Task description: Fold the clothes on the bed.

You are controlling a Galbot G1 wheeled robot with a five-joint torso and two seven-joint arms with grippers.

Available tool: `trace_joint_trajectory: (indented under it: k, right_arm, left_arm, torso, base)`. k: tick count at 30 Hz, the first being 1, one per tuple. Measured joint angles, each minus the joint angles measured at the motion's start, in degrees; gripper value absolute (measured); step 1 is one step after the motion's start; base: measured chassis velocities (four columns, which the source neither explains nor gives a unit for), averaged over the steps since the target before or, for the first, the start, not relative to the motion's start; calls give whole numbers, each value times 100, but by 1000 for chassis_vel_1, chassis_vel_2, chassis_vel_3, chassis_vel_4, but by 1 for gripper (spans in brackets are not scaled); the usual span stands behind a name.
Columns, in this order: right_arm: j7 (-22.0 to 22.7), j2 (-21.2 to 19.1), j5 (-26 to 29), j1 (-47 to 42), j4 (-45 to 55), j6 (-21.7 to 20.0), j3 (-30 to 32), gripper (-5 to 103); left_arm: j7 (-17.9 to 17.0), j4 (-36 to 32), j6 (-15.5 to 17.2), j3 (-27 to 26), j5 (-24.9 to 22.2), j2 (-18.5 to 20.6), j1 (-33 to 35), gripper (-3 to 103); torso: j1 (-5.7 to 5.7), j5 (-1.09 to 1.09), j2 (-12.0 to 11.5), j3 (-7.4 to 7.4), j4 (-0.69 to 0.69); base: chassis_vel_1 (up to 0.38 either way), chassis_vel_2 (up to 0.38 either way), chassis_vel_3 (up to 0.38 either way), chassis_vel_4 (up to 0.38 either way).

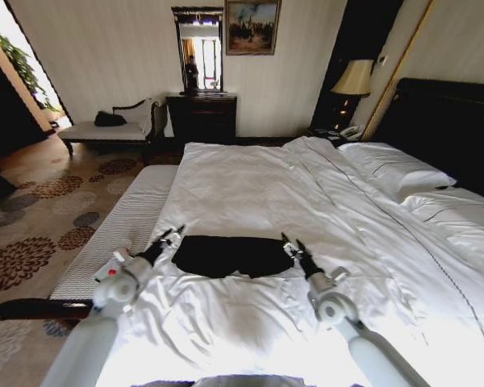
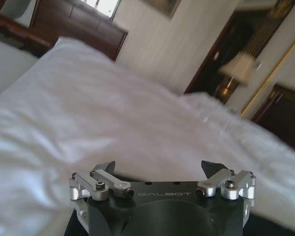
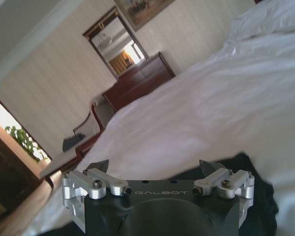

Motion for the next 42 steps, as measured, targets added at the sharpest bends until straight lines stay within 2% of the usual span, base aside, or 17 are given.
trace_joint_trajectory:
  k: [1, 5, 8, 15, 20, 23, 28, 31, 33, 34, 36, 37, 39, 40, 42]
  right_arm:
    - [0, 0, 0, 0, 0, 0, 0, 100]
    - [195, 27, -300, -52, -212, -221, -272, 100]
    - [276, 45, -397, -143, -259, -263, -287, 100]
    - [458, -39, -660, -562, -150, -300, -253, 100]
    - [701, -220, -1064, -952, 90, -280, -150, 100]
    - [780, -260, -1110, -1016, 182, -280, -99, 100]
    - [930, -345, -1304, -1088, 464, -231, 123, 100]
    - [999, -350, -1484, -1066, 785, -115, 335, 100]
    - [1000, -349, -1485, -1055, 814, -105, 349, 100]
    - [1003, -339, -1365, -999, 904, -91, 371, 100]
    - [1063, -301, -952, -896, 935, -142, 350, 100]
    - [1118, -256, -613, -802, 889, -215, 321, 100]
    - [1151, -228, -442, -743, 823, -263, 314, 100]
    - [1227, -153, -91, -597, 612, -396, 304, 100]
    - [1388, -29, 313, -370, 306, -562, 315, 100]
  left_arm:
    - [0, 0, 0, 0, 0, 0, 0, 98]
    - [-278, 421, 262, 386, 755, -76, 41, 100]
    - [-303, 579, 291, 399, 928, -130, 129, 100]
    - [-289, 541, 294, 240, 1068, -113, 484, 100]
    - [-289, 252, 377, 4, 1059, 75, 819, 100]
    - [-289, 201, 374, -58, 1032, 121, 854, 100]
    - [-294, -66, 323, -310, 738, 232, 802, 100]
    - [-322, -528, 311, -797, 186, 278, 748, 100]
    - [-333, -572, 311, -851, 129, 278, 745, 100]
    - [-388, -805, 311, -1183, -238, 264, 711, 100]
    - [-455, -1023, 311, -1551, -685, 230, 649, 100]
    - [-496, -1177, 311, -1820, -1038, 218, 595, 100]
    - [-509, -1254, 310, -1955, -1220, 218, 570, 100]
    - [-529, -1418, 310, -2249, -1637, 249, 529, 100]
    - [-527, -1591, 310, -2629, -2107, 399, 514, 100]
  torso:
    - [0, 0, 0, 0, 0]
    - [0, 0, 0, 0, -1]
    - [0, 0, 0, 0, -1]
    - [-1, 0, 1, -2, -2]
    - [-2, 0, 1, -2, 0]
    - [-2, 0, 2, -1, 0]
    - [-2, -1, 1, -1, -1]
    - [-1, -1, 1, -1, -2]
    - [-1, -1, 1, -1, -2]
    - [-2, 0, 2, -1, -1]
    - [-2, -1, 1, -1, -1]
    - [-2, -2, 1, -1, -1]
    - [-1, 0, 1, -1, -1]
    - [-1, 0, 1, -1, 0]
    - [-1, 2, 1, -1, -1]
  base:
    - [0, 0, 0, 0]
    - [0, 0, 0, 0]
    - [0, 0, 0, 0]
    - [0, 0, 0, 0]
    - [0, 0, 0, 0]
    - [0, 0, 0, 0]
    - [0, 0, 0, 0]
    - [0, 0, 0, 0]
    - [0, 0, 0, 0]
    - [0, 0, 0, 0]
    - [0, 0, 0, 0]
    - [0, 0, 0, 0]
    - [0, 0, 0, 0]
    - [0, 0, 0, 0]
    - [0, 0, 0, 0]
